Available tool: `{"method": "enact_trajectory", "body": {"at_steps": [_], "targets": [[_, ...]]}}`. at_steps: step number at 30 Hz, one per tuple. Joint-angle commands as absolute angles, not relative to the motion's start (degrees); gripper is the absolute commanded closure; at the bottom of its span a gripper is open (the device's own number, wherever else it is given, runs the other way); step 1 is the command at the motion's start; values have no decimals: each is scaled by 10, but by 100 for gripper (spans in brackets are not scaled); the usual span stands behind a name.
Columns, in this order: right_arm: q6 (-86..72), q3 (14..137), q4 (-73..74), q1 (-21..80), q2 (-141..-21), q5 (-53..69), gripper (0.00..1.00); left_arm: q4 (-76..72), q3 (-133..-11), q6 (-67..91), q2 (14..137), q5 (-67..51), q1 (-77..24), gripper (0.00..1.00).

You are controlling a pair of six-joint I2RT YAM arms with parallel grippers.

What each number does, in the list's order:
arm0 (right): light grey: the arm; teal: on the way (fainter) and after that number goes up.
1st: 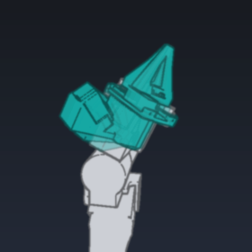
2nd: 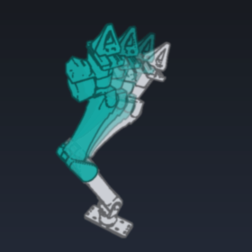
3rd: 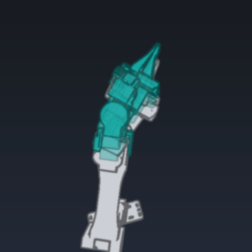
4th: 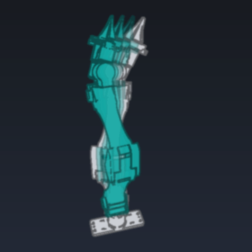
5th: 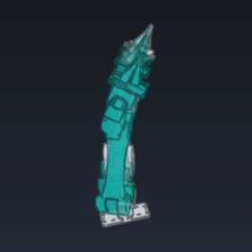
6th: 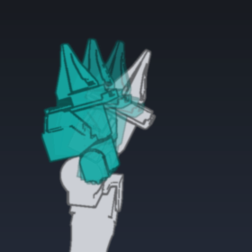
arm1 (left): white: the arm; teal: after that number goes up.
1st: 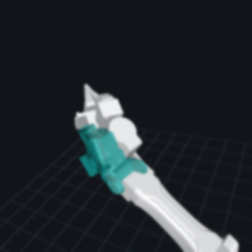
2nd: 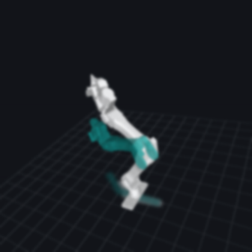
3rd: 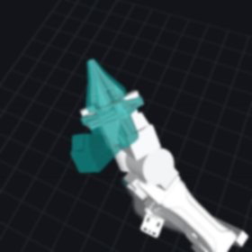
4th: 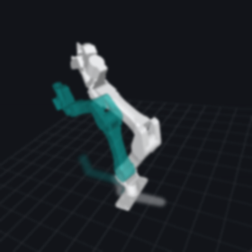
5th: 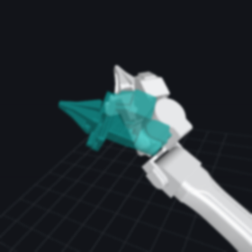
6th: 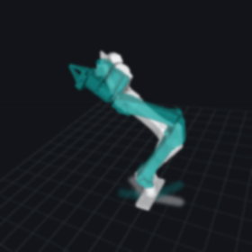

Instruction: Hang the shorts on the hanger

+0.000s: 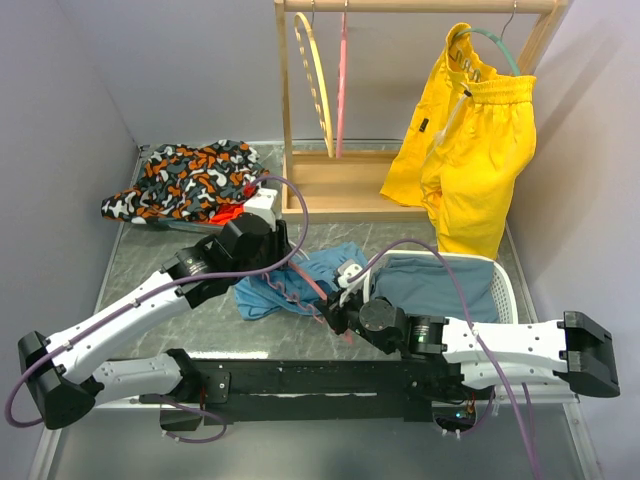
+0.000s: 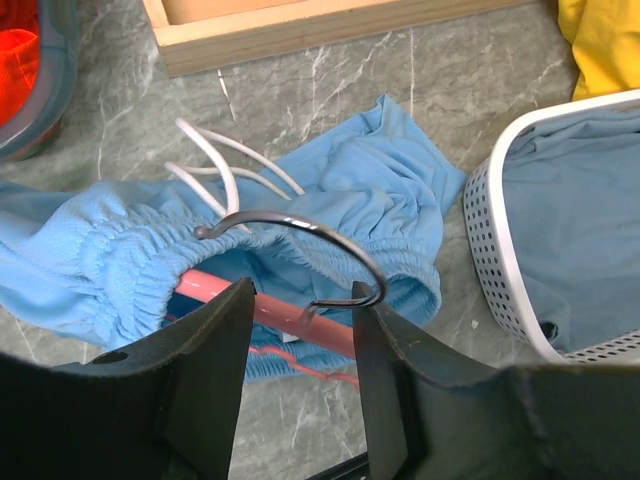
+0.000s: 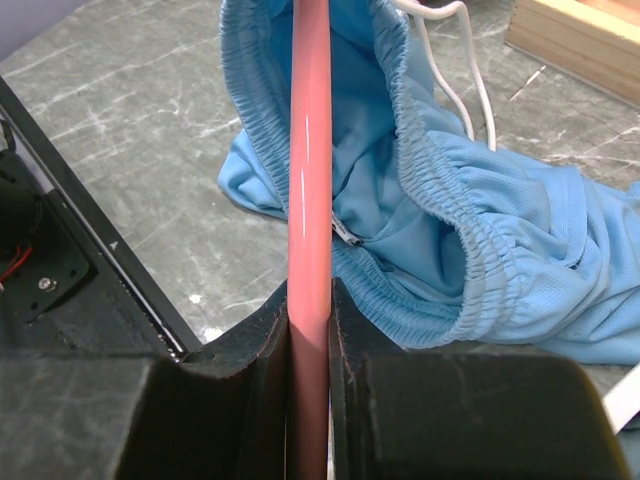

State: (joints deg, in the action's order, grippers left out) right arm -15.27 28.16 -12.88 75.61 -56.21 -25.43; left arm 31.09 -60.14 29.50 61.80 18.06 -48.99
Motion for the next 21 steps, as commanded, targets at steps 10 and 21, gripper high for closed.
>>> {"method": "enact_trajectory", "body": {"at_steps": [10,21], "targets": [[-121,350,-185,765,-590,-267,100,295,-613,307,643,267,-507,58],[-139,383,-132,770,-612,-289,100,342,-606,311,644,365,-513,99]]}}
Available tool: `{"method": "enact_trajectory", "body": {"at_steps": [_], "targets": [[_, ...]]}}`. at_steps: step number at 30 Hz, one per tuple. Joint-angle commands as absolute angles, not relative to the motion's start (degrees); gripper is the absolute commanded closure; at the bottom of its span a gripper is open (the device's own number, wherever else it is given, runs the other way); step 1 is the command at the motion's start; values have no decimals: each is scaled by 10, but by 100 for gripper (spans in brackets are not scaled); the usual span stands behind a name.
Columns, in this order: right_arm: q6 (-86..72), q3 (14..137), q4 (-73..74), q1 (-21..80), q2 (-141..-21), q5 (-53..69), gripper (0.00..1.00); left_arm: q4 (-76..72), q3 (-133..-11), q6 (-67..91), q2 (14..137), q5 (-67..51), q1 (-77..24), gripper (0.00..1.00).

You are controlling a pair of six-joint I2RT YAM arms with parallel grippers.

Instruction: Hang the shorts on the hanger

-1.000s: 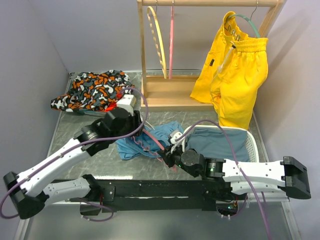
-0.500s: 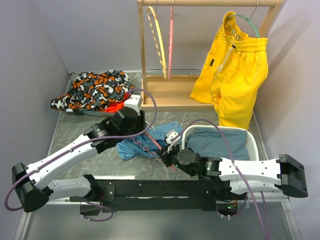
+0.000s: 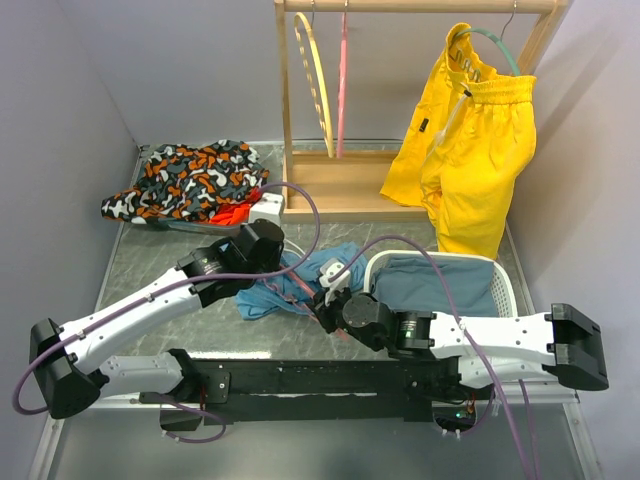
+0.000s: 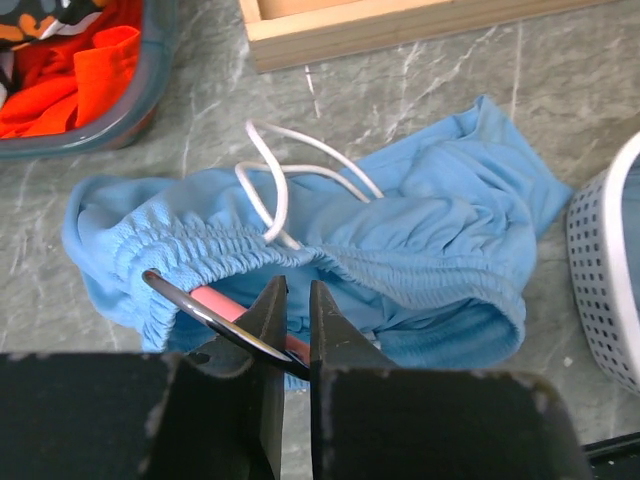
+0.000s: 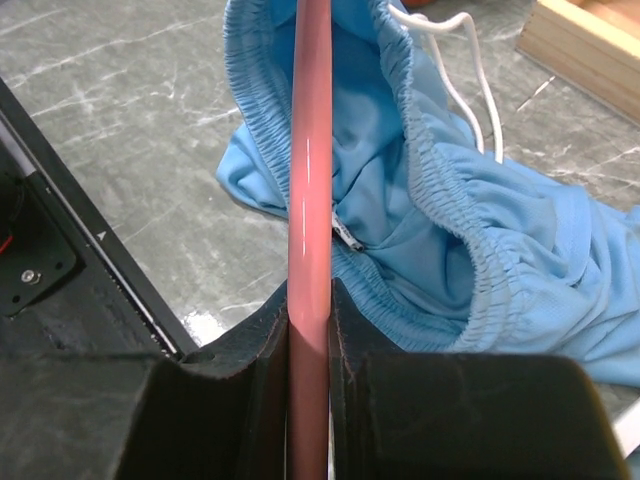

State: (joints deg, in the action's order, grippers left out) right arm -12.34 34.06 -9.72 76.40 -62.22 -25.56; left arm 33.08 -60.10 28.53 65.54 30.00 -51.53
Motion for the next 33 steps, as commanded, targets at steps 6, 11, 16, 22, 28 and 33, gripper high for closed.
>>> {"method": "enact_trajectory", "body": {"at_steps": [6,11,16,22,28,33], "targets": [[-180,439,-26,770,-599,-279,38,330,-586,312,626,391,-516,99],[-229,474,59,769,-546,-298,20,355,-593,347,637,427,-516,99],[-316,501,170,688,-537,-281,20,375,-595,409,635,450,-516,99],[-329,496,189,628,-628,-180,35,409,-614,485,654,468,-515,99],[-344,512,186,628,-736,-197,41,493,-661,580,706,505,-515,99],[-363,518,184,623,-782,-218,41,512,-672,613,723,526,-515,99]]}}
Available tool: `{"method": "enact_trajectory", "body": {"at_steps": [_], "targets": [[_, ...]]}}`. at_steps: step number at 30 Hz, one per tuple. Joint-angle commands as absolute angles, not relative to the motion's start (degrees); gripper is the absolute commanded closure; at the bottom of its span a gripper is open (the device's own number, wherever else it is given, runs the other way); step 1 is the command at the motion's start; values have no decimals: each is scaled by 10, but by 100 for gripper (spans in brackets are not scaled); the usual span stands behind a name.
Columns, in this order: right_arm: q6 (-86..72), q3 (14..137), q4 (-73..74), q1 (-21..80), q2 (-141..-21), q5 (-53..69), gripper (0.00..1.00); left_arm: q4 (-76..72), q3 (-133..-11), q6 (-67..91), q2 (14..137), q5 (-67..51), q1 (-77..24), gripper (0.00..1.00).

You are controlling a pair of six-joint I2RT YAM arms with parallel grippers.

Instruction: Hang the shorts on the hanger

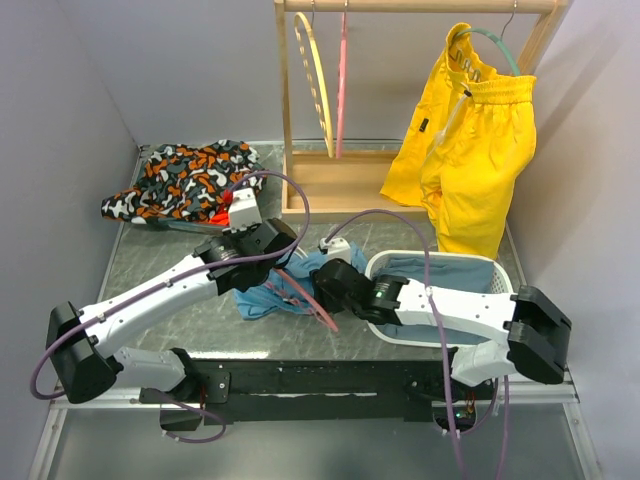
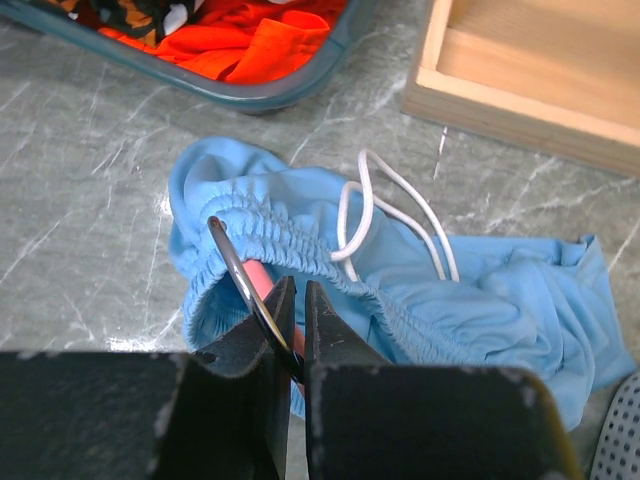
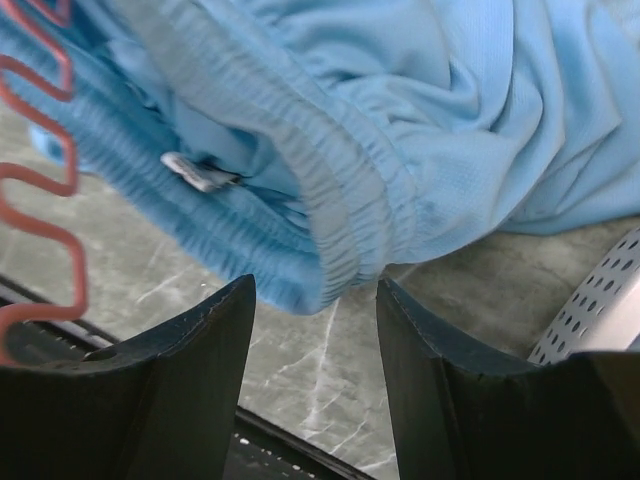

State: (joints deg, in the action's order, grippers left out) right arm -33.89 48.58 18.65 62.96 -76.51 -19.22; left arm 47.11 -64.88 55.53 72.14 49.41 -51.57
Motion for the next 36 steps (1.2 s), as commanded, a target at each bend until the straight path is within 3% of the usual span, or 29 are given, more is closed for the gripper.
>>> {"method": "enact_trajectory", "body": {"at_steps": [1,3,7,9,13,20,36], "targets": [[-366,518,184,621,-786,-221,42,513,-671,616,722,531,-515,99],[-370,513,175,614,-791,-217,48,514,-671,628,714,540,-516,99],[-375,510,182,604,-773,-221,92,502,-659,641,695,562,-515,99],[-377,508,193,603,-749,-223,100,508,-662,663,693,569,-515,99],[-372,509,213,603,-704,-207,100,569,-692,747,704,612,-515,99],[-365,532,268,605,-643,-179,100,785,-763,1036,762,700,-526,99],[-394,570,325,627,-574,-126,100,784,-846,1002,831,763,-510,99]]}}
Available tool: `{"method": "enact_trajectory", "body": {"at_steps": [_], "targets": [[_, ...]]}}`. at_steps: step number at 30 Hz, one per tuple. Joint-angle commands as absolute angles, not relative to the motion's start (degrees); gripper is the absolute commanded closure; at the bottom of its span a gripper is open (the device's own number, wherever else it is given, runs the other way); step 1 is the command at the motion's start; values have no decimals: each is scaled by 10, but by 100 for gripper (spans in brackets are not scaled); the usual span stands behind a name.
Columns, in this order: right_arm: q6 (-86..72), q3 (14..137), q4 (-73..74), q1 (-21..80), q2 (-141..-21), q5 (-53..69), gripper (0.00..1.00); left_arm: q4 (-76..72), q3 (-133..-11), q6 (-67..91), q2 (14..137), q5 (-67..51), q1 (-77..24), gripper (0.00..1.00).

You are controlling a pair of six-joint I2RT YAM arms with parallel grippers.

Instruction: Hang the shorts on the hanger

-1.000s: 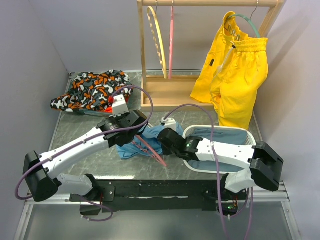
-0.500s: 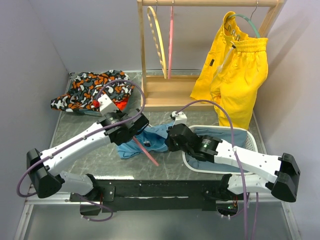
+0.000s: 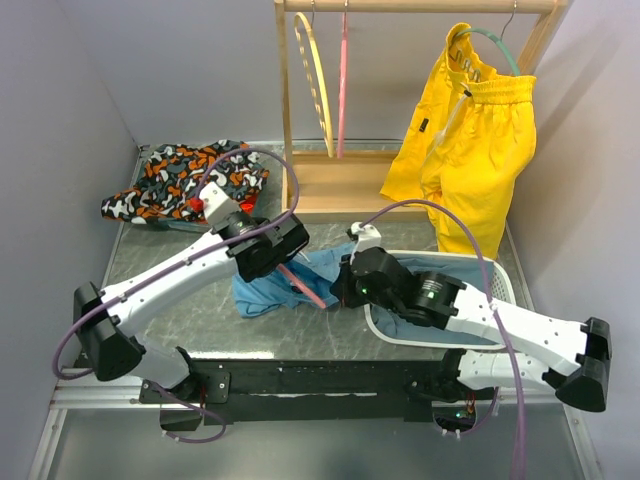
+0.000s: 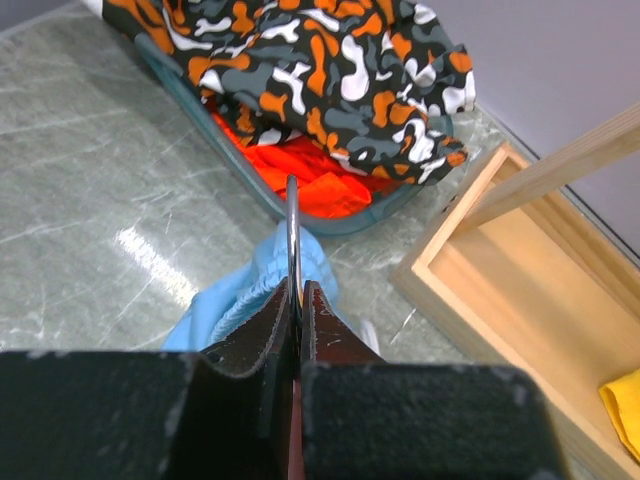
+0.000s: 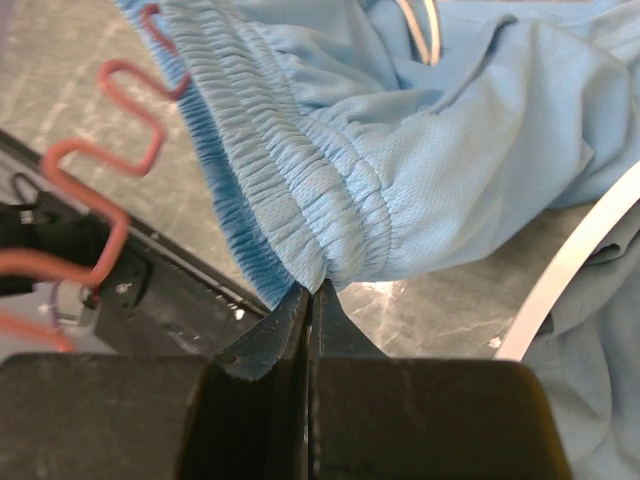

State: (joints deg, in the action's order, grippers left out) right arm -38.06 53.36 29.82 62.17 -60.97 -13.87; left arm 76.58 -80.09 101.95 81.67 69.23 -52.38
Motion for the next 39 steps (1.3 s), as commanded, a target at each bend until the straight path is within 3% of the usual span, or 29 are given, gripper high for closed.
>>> {"method": "enact_trajectory", "body": {"at_steps": [1,10,29,39], "targets": [[-395,577,329,626,-572,-122,100,784,-852,987,838,765,-506,99],[-424,633,375,626,-575,-86,100,784,-883,935,886,788,-467,99],[-466,774,591,595,-555,-6,100,784,-882,983,953,745,-439,99],[-553,790,500,596,-576,123,100,784,-882,995,966,733,-440,99]]}}
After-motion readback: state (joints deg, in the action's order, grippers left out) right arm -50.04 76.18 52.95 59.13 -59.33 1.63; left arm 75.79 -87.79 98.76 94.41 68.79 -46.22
